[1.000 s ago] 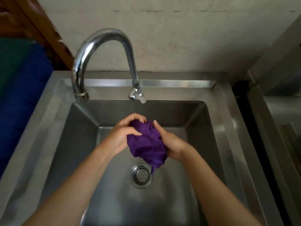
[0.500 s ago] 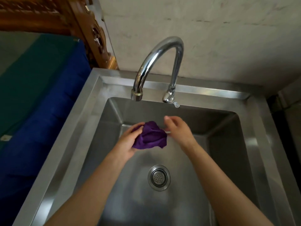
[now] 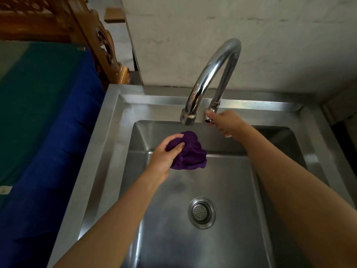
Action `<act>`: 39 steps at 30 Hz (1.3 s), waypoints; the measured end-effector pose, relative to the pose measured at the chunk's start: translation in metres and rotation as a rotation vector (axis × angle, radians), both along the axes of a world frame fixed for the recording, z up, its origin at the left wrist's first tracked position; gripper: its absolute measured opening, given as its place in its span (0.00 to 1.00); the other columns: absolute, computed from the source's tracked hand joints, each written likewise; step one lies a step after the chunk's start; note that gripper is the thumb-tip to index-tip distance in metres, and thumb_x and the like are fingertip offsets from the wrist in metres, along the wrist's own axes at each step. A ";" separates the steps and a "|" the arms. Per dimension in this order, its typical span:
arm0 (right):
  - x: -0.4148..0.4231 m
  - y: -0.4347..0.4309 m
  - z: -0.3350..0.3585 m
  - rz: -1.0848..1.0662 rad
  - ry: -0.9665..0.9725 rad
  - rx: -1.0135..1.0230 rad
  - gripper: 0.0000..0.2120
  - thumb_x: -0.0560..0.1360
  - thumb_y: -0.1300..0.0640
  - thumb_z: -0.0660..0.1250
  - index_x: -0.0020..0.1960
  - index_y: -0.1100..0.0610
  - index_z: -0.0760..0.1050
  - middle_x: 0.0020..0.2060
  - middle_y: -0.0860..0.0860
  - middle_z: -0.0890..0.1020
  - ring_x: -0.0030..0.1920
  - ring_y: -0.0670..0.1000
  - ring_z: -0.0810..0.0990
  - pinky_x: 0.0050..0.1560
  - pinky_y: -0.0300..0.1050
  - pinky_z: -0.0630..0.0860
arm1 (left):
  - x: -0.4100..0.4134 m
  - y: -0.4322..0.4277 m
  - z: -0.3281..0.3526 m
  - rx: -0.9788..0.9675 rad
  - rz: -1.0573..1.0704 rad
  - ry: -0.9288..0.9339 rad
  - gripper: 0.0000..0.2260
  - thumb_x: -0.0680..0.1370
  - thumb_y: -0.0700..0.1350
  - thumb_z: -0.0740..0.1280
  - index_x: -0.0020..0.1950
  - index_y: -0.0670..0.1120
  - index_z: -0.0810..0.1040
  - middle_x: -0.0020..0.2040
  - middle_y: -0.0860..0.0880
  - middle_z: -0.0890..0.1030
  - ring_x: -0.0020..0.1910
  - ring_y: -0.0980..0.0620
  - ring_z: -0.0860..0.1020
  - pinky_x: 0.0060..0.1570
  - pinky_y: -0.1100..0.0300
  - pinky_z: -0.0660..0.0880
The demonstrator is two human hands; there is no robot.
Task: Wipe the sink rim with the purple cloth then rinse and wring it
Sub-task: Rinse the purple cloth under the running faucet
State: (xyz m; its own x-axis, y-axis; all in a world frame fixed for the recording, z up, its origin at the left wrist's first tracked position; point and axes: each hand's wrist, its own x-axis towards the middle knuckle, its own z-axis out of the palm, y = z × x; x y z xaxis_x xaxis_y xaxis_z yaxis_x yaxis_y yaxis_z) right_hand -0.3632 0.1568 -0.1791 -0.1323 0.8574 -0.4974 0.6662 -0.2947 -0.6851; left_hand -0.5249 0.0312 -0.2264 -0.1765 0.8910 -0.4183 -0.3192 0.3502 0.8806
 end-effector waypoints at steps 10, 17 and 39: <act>-0.006 0.001 0.001 -0.034 -0.099 0.096 0.19 0.76 0.47 0.62 0.40 0.62 0.77 0.31 0.50 0.73 0.32 0.47 0.71 0.35 0.42 0.70 | -0.008 0.006 -0.002 0.018 -0.032 -0.074 0.10 0.75 0.38 0.67 0.51 0.53 0.79 0.51 0.50 0.81 0.48 0.51 0.81 0.44 0.61 0.80; -0.009 0.004 -0.001 -0.013 -0.153 0.143 0.17 0.76 0.49 0.62 0.46 0.64 0.76 0.33 0.51 0.77 0.31 0.46 0.72 0.31 0.39 0.68 | -0.005 -0.001 -0.004 0.020 -0.029 -0.136 0.10 0.75 0.38 0.66 0.51 0.52 0.79 0.51 0.51 0.80 0.48 0.52 0.80 0.46 0.60 0.80; -0.015 0.005 0.000 0.010 -0.223 0.173 0.11 0.76 0.50 0.62 0.45 0.59 0.71 0.44 0.57 0.82 0.33 0.48 0.73 0.30 0.38 0.68 | -0.003 0.003 -0.009 0.039 0.004 -0.242 0.11 0.76 0.37 0.65 0.52 0.51 0.79 0.52 0.48 0.82 0.48 0.52 0.82 0.43 0.61 0.79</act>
